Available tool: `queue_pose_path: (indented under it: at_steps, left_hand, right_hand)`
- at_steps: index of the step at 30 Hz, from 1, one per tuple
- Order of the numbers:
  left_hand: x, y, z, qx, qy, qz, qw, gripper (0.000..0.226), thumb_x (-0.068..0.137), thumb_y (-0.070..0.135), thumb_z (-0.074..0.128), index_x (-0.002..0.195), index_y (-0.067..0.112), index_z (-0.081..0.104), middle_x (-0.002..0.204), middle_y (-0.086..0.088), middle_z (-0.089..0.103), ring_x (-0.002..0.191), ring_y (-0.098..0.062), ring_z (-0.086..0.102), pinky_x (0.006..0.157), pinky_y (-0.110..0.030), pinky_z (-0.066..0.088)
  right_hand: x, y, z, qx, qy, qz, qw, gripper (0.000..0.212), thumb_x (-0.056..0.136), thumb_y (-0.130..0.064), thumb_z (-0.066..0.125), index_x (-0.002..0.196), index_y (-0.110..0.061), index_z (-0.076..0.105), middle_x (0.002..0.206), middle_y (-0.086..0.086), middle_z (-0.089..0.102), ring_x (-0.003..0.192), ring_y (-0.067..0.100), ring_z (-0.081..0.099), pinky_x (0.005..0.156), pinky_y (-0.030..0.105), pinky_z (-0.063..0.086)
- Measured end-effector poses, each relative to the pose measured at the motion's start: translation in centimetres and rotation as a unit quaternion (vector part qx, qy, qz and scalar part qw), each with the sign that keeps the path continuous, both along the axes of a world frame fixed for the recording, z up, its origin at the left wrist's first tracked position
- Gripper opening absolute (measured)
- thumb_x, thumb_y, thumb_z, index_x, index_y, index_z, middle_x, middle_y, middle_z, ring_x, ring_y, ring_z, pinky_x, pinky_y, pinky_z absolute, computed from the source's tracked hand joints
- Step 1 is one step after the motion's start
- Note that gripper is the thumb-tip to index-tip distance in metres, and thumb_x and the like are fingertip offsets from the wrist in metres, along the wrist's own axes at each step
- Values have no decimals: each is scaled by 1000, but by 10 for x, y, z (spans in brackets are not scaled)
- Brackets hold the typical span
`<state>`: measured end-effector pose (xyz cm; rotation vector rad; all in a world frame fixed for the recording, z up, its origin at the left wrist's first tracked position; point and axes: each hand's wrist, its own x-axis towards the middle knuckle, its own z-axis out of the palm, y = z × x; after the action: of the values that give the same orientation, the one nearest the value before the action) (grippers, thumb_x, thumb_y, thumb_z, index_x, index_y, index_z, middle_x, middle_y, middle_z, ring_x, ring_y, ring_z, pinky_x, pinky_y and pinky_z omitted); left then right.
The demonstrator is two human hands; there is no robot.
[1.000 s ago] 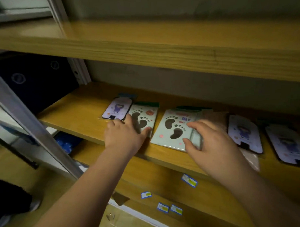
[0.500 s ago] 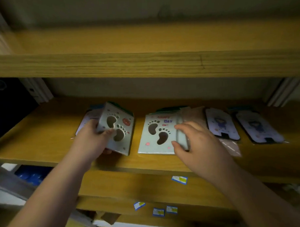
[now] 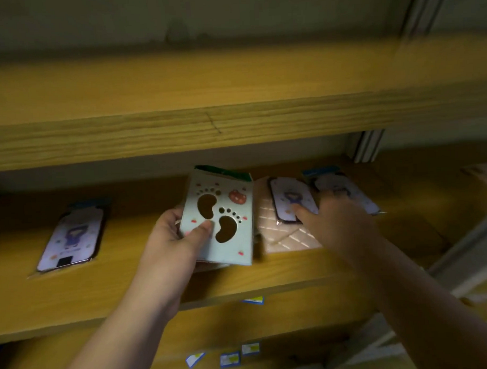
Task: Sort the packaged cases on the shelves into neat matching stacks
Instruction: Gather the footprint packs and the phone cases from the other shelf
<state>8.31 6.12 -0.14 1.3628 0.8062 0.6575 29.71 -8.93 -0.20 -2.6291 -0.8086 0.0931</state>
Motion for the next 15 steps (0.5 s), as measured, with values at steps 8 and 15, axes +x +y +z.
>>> queue_pose_path:
  at_steps: [8,15]
  left_hand:
    - [17,-7,-5,-58,-29,-22,998,24,92,16,69,114,22,63,100,-4,80,88,-27,78,67,-45,63]
    - [21,-13,-13,-86,-42,-28,995,28,92,17,69,119,19,62,101,-4,81,88,-24,78,67,-38,58]
  right_hand:
    - [3,23,-3,-53,-7,-5,999,92,77,-76,56,135,-5,48,129,17,59,111,31,57,85,36,48]
    - [5,-1,13,217,197,-39,955,29,81,-36,76,101,-16,68,94,2,71,81,11,71,69,29,58]
